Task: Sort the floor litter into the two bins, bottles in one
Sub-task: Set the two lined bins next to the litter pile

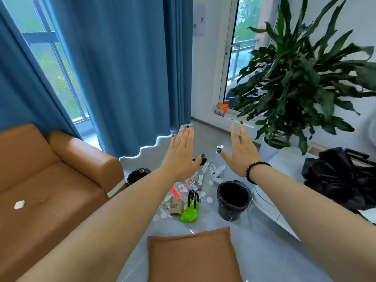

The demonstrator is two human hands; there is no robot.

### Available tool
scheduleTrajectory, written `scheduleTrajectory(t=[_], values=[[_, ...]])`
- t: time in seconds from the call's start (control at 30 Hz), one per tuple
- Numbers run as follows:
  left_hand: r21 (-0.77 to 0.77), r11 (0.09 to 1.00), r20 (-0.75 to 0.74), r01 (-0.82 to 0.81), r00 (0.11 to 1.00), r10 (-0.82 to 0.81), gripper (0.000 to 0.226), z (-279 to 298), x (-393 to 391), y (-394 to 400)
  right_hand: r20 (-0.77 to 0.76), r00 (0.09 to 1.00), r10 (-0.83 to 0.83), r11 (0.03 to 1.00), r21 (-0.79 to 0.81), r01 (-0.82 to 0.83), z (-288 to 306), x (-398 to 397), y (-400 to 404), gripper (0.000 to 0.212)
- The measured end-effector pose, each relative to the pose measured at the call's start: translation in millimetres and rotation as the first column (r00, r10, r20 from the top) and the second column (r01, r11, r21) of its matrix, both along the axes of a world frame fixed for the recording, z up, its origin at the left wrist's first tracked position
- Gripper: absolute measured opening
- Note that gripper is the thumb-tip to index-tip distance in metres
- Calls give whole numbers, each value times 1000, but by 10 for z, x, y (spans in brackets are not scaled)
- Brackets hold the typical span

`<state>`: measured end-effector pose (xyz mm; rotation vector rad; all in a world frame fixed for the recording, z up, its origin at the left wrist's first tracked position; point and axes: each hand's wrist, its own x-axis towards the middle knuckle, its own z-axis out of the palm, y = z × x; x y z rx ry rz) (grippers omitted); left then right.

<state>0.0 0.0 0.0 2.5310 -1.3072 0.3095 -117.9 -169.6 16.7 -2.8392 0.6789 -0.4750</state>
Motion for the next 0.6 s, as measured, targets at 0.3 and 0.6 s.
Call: scheduleTrajectory(t=[0.3, 0.6], values=[[47, 998, -115, 39, 993, -33, 81, -371, 408, -205, -61, 998, -29, 998, 59, 32, -377, 455, -161, 84], [82, 996, -214, 47, 976, -28, 79, -745, 747, -709, -130, 991, 7, 994, 109, 7, -738, 806, -776, 80]])
